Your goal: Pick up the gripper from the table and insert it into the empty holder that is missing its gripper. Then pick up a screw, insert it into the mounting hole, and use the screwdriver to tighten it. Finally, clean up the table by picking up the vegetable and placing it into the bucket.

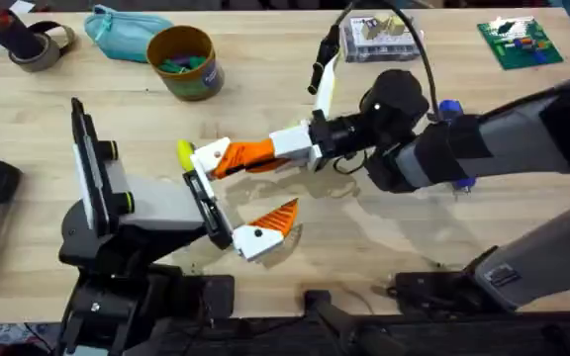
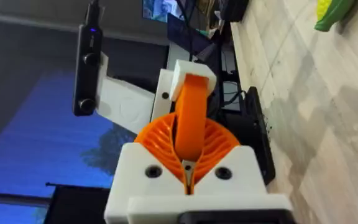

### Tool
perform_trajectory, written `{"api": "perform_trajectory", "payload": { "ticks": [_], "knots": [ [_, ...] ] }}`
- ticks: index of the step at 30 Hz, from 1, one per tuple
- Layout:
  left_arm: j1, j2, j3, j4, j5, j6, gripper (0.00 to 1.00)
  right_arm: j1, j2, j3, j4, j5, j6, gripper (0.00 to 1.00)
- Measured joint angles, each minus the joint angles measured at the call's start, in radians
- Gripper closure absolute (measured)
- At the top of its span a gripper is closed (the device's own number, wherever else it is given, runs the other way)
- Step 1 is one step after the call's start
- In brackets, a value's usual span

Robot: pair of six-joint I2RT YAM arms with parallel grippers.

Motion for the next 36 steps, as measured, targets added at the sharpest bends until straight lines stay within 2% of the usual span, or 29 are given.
{"api": "perform_trajectory", "payload": {
  "ticks": [16, 36],
  "knots": [
    [0.000, 0.000, 0.000, 0.002, -0.011, 0.000, 0.014, 0.017, 0.051, 0.069, -0.004, -0.018, 0.004, 0.977],
    [0.000, 0.000, 0.000, 0.002, -0.016, 0.000, 0.014, 0.014, 0.053, 0.075, -0.012, -0.018, 0.004, 0.977]
  ]
}}
